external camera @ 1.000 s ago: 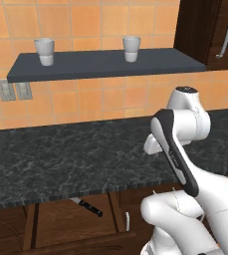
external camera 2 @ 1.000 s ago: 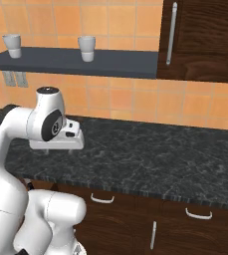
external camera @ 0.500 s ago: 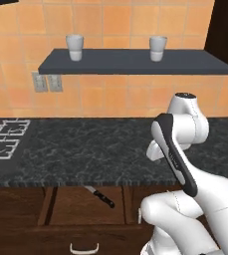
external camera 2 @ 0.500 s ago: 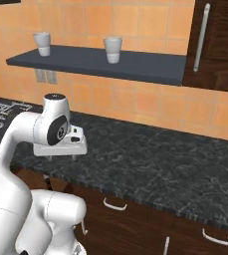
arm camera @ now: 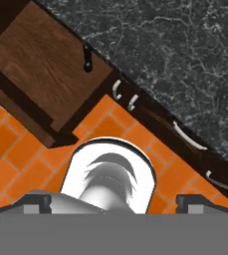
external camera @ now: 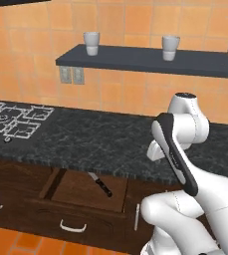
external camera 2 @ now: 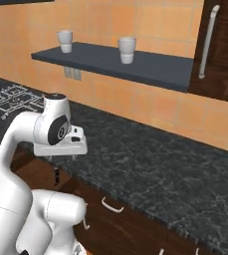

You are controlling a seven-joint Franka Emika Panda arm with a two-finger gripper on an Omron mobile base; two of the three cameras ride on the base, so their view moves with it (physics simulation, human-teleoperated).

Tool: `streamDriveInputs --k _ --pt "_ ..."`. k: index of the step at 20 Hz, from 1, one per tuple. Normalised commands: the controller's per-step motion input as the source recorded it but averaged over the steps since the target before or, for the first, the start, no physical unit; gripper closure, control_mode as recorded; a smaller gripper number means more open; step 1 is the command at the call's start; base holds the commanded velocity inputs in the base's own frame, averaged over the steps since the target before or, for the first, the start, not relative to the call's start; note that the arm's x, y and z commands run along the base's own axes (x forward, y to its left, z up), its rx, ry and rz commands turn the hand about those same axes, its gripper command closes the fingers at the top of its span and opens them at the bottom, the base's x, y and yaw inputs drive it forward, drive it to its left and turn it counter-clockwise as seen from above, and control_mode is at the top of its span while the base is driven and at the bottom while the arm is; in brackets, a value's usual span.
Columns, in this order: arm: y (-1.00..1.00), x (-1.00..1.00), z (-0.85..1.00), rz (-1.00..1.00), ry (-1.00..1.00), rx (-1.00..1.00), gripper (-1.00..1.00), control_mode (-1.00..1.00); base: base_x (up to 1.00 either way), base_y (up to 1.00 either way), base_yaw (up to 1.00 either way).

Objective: Pick up the knife from the drawer and place it on the cutting board. Then place the meat from the plate to the cutting board.

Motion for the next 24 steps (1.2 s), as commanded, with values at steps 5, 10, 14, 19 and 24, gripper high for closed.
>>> streamDriveInputs --k 5,10,14,19,24 --pt "0.00 0.00 0.00 0.00 0.00 0.00 -1.00 1.00 -0.14 -0.08 0.43" --pt "0.00 0.00 0.00 0.00 0.00 0.00 -1.00 1.00 -0.40 -0.35 0.39" --pt "0.00 0.00 0.00 0.00 0.00 0.00 -1.00 1.00 -0.38 -0.57 0.30" --pt "0.00 0.00 0.00 0.00 0.00 0.00 -1.00 1.00 0.00 -0.38 0.14" --pt "0.34 0.19 -0.08 -0.03 0.01 -0.01 -1.00 -1.00 0.00 0.00 0.00"
